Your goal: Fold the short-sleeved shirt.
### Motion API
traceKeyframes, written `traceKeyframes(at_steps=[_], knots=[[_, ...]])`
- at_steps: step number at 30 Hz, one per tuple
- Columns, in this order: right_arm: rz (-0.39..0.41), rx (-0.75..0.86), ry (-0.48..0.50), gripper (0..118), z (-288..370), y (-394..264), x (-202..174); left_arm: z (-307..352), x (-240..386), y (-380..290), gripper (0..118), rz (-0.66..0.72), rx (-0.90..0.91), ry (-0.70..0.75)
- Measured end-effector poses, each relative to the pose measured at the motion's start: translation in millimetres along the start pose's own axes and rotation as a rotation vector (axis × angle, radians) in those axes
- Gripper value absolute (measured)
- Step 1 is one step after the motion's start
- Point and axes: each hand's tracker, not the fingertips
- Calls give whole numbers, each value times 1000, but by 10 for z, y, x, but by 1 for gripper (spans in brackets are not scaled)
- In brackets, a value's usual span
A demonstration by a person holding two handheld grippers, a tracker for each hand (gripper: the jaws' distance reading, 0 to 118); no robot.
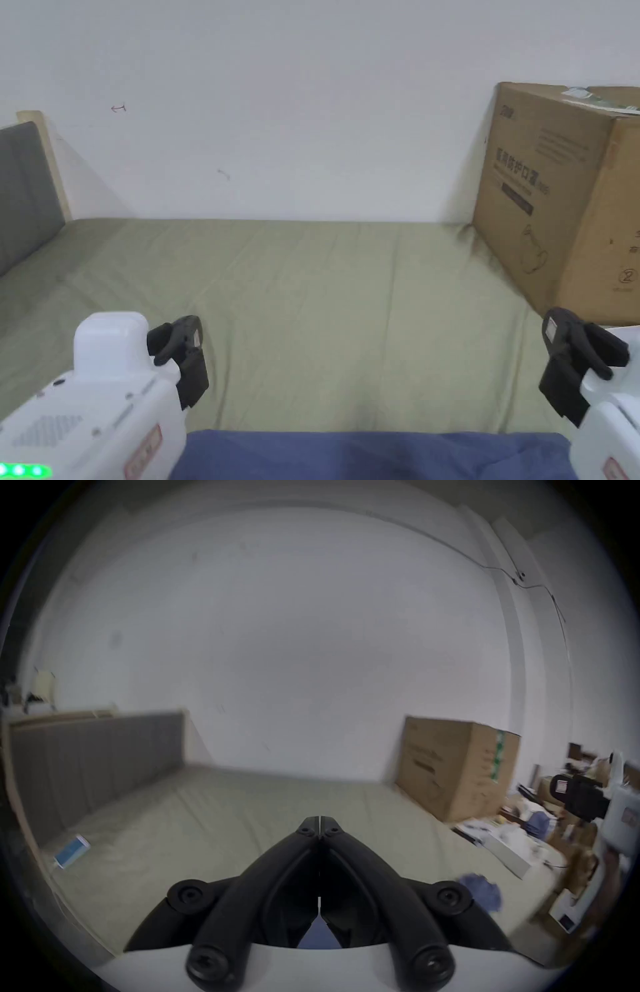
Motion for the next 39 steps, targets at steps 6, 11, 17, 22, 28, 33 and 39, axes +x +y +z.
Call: traceKeyframes(at_steps=[6, 11, 17, 22, 28, 33, 39], knots=[[64, -168, 57, 0, -14, -48, 18, -980, -1346, -351, 1, 440, -644, -209], [38, -267, 90, 0, -169, -221, -69, -1398, -2045, -1051, 116, 683, -785, -320], [51, -347, 87, 0, -400, -354, -193, -1708, -2351, -1656, 117, 808, -840, -318], [77, -379, 76, 0, -528, -435, -201, -2079, -2374, -1964, 118, 1178, -820, -671], [70, -414, 102, 0, -620, -502, -286, -2120, -2035, -1968, 88, 934, -828, -608], [71, -431, 148, 0, -605, -531, -387, -1923, -2070, -1748, 5, 754, -871, -380], [23, -420, 180, 0, -556, -589, -336, -1527, -1962, -1000, 5, 453, -897, 13]])
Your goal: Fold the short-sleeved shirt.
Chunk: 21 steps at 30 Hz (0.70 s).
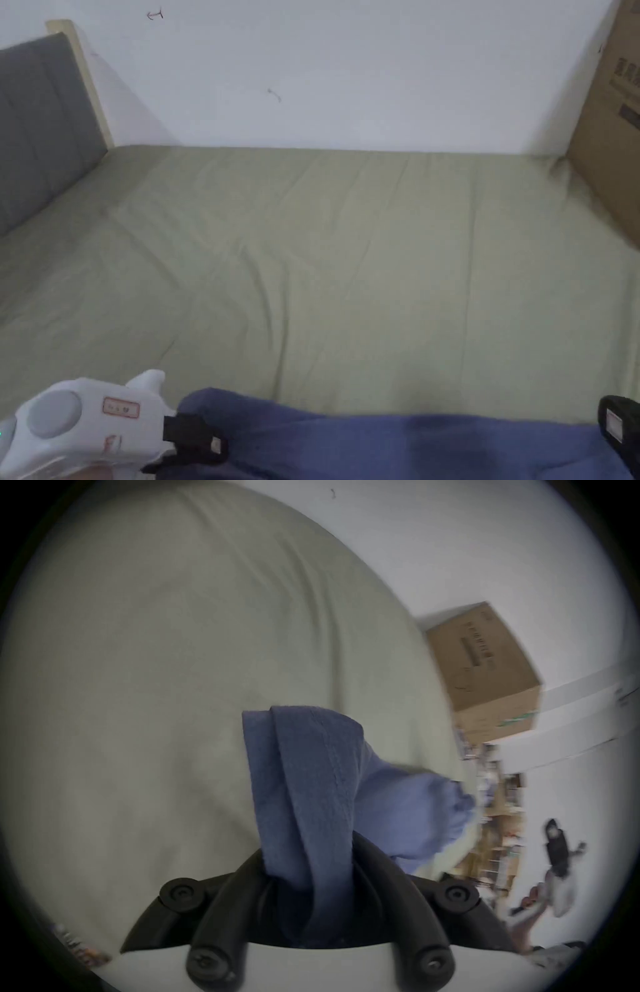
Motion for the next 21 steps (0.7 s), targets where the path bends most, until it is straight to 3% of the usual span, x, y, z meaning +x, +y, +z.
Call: traceKeyframes(at_steps=[3, 4, 7, 10, 14, 15, 16, 17, 18, 19, 21], knots=[[-21, 3, 6, 0, 24, -36, 54, 115, 388, -39, 5, -225, 69, 352], [-27, 4, 6, 0, 36, -49, 81, 111, 516, -68, 5, -279, 83, 377], [-44, 13, 6, 0, 101, -85, 194, 37, 951, -116, 5, -259, 62, 276], [-55, 24, -9, 0, 174, -110, 313, -265, 1478, -159, 5, -228, -6, 73], [-99, 28, -28, 0, 253, -144, 493, -963, 2163, -234, 9, -318, -137, -37], [-108, 25, -36, 0, 268, -152, 529, -1128, 2247, -257, 20, -326, -175, -84], [-116, 21, -43, 0, 282, -157, 558, -1232, 2304, -256, 46, -329, -199, -99], [-124, 19, -50, 0, 302, -165, 591, -1314, 2331, -256, 90, -305, -214, -109], [-132, 21, -53, 0, 321, -175, 618, -1357, 2346, -257, 113, -292, -218, -105], [-137, 24, -54, 0, 337, -184, 637, -1321, 2317, -298, 118, -289, -213, -110], [-143, 26, -60, 0, 348, -202, 671, -1151, 2193, -255, 116, -257, -186, -144]])
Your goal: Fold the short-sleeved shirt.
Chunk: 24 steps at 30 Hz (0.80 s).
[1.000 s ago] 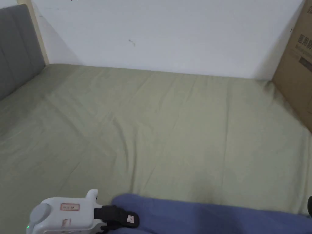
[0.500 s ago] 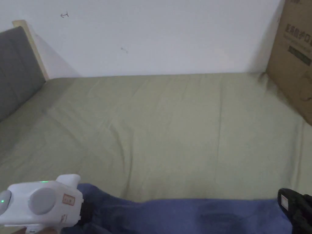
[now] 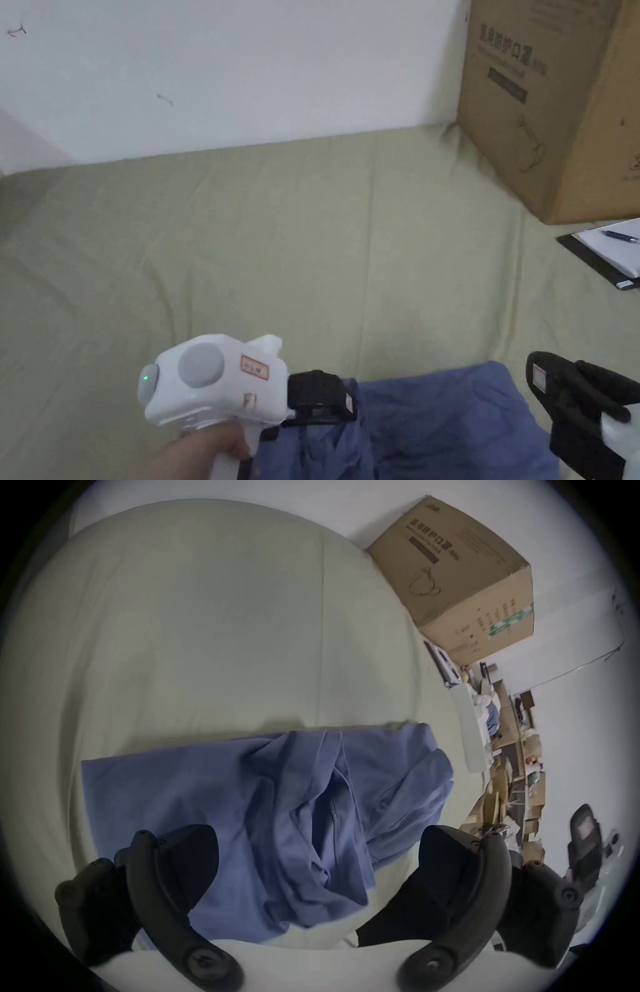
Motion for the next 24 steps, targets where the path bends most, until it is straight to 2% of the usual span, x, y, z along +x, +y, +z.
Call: traceKeyframes(at_steps=[4, 6, 7, 8, 10, 11, 15, 19, 22, 23, 24], knots=[[-45, -6, 20, 0, -51, -9, 44, 500, -208, -122, 116, 95, 109, 7], [-49, 2, 27, 0, -81, -16, 34, 650, -231, -174, 114, 52, 146, 61], [-47, 5, 30, 0, -88, -21, 27, 656, -234, -205, 106, 20, 151, 82], [-44, 7, 34, 0, -94, -26, 22, 645, -226, -250, 76, -24, 168, 107], [-43, 3, 41, 0, -104, -39, 18, 512, -128, -280, 3, -77, 157, 122], [-45, 0, 44, 0, -103, -49, 20, 383, -85, -289, 0, -91, 133, 128], [-52, -10, 43, 0, -82, -85, 56, -159, 133, -290, 0, -130, 80, 135], [-22, -1, 8, 0, -67, -108, 83, -590, 510, -429, 0, -309, 37, 130], [-12, 5, 2, 0, -63, -98, 83, -818, 660, -498, 0, -310, -12, 129], [-11, 7, 2, 0, -60, -89, 77, -802, 684, -498, 0, -294, -2, 72], [-13, 9, 6, 0, -57, -73, 71, -752, 685, -478, 0, -255, -3, -48]])
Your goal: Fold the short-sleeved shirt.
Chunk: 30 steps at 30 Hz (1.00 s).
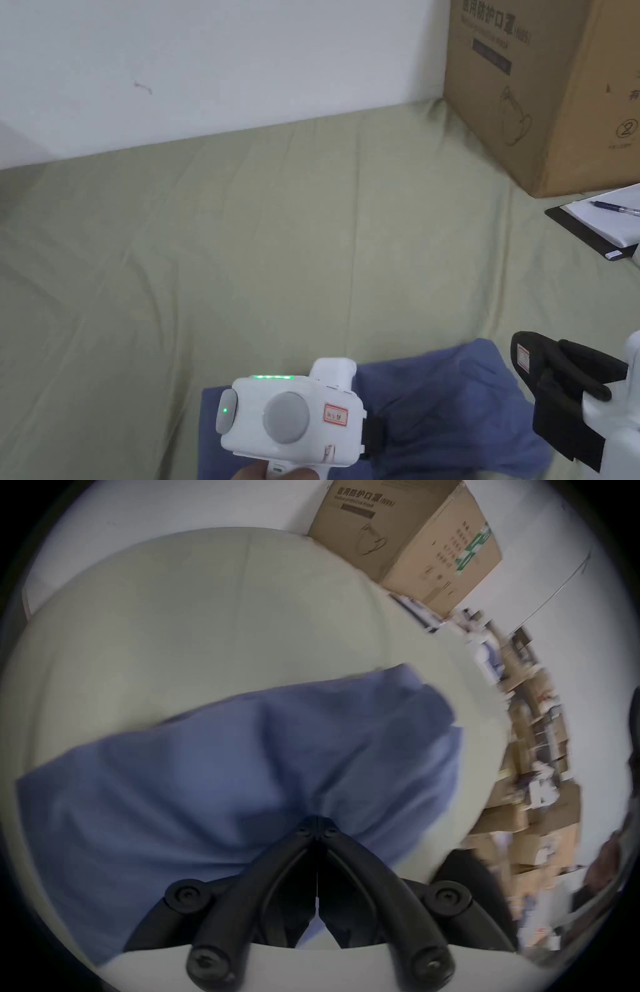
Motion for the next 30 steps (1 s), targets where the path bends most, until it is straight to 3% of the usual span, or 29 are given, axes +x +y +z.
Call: traceKeyframes(at_steps=[3, 5, 9, 13, 14, 15, 16, 17, 18, 19, 24, 26, 28, 30], knots=[[-10, 8, 13, 0, 12, 43, -20, 274, 16, -19, 0, 107, 84, -380], [1, 13, 14, 0, 12, 69, -36, 558, 2, -45, 0, 116, 152, -454], [19, 22, 14, 0, 11, 106, -51, 1214, -408, -95, 0, 119, 237, -272], [26, 17, 12, 0, -20, 119, -101, 1716, -1215, -264, 0, 162, 252, -28], [30, 10, 12, 0, -38, 117, -123, 1758, -1454, -306, 4, 203, 227, -45], [34, 0, 14, 0, -57, 114, -144, 1779, -1664, -352, 16, 241, 202, -103], [38, -13, 22, 0, -80, 112, -169, 1771, -1884, -415, 40, 302, 168, -195], [33, -33, 44, 0, -99, 112, -199, 1731, -2082, -479, 84, 373, 142, -303], [23, -46, 66, 0, -107, 113, -227, 1641, -2180, -518, 112, 422, 120, -366], [17, -48, 80, 0, -107, 114, -263, 1525, -2287, -561, 117, 452, 100, -418], [37, -86, 144, 0, -181, 110, -407, 916, -2715, -695, 117, 602, 149, -587], [50, -109, 138, 0, -254, 100, -437, 795, -2669, -612, 118, 591, 200, -801], [48, -125, 126, 0, -321, 96, -447, 599, -2479, -490, 118, 578, 165, -758], [28, -139, 118, 0, -380, 101, -438, 529, -2239, -415, 117, 475, 116, -696]])
